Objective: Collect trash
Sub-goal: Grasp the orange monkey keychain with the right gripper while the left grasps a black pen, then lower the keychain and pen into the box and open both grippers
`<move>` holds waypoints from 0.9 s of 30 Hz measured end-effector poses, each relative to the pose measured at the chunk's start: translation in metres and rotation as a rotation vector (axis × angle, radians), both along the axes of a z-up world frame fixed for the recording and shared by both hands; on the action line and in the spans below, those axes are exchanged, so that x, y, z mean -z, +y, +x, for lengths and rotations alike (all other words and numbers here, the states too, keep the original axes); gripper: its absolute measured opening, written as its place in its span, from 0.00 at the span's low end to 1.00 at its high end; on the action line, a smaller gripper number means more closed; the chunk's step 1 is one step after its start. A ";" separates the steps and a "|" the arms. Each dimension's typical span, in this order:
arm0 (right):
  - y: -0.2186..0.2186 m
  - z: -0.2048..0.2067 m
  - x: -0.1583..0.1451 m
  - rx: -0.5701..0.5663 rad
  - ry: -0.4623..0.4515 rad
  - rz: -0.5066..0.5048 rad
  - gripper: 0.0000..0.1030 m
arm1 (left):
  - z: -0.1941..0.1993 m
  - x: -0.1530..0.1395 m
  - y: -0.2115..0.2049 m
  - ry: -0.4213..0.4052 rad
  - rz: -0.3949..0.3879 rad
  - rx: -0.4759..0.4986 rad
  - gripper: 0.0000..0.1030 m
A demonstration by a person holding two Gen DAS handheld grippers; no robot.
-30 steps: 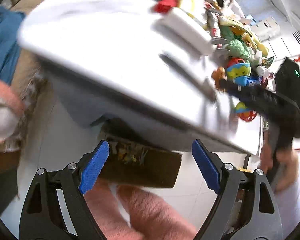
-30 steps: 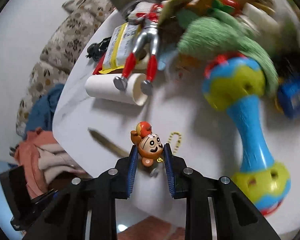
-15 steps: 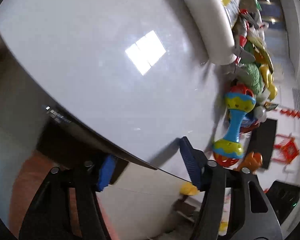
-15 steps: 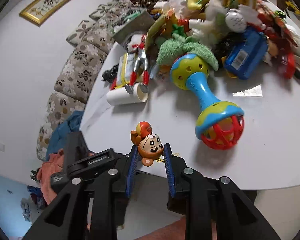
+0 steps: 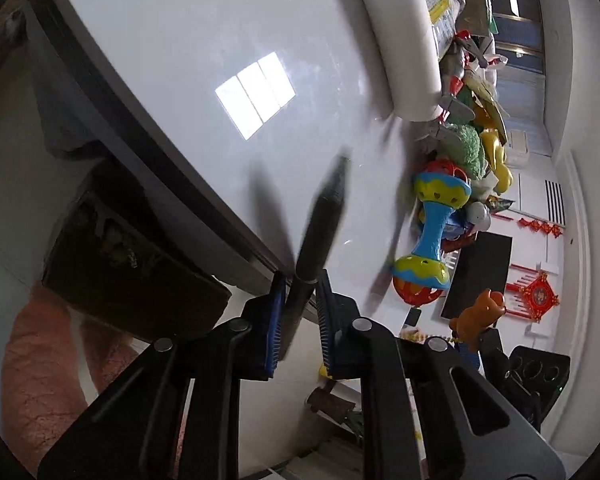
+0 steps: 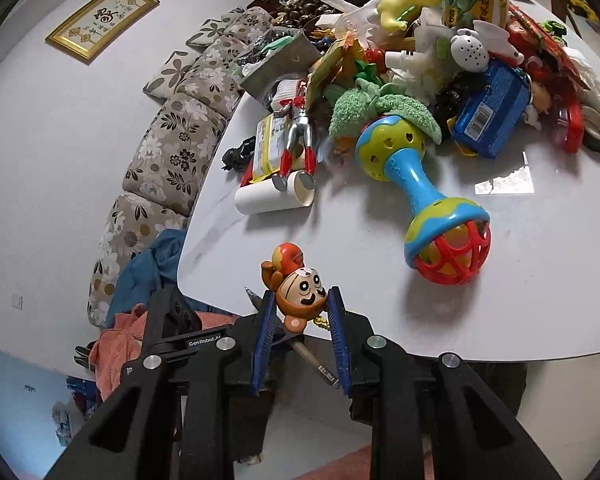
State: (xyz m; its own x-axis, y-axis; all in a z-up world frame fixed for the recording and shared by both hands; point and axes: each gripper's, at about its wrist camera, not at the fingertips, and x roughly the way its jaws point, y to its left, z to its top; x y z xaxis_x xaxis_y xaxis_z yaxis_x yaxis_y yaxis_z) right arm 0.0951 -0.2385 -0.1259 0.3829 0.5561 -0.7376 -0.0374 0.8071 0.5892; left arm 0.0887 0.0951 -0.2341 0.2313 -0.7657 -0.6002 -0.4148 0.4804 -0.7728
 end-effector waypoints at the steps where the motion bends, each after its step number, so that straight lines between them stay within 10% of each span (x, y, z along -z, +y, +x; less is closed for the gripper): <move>1: 0.000 -0.002 0.000 -0.001 -0.001 -0.001 0.26 | -0.002 -0.002 0.000 -0.006 -0.023 0.002 0.10; 10: -0.010 -0.040 0.004 0.018 0.011 -0.008 0.26 | 0.001 -0.054 -0.015 -0.170 0.042 0.152 0.10; 16: -0.023 -0.083 0.016 0.033 0.050 -0.077 0.26 | -0.020 -0.087 -0.038 -0.288 0.227 0.348 0.10; 27: -0.056 -0.143 0.153 0.156 0.322 -0.102 0.26 | -0.070 0.028 -0.105 -0.226 0.520 0.694 0.10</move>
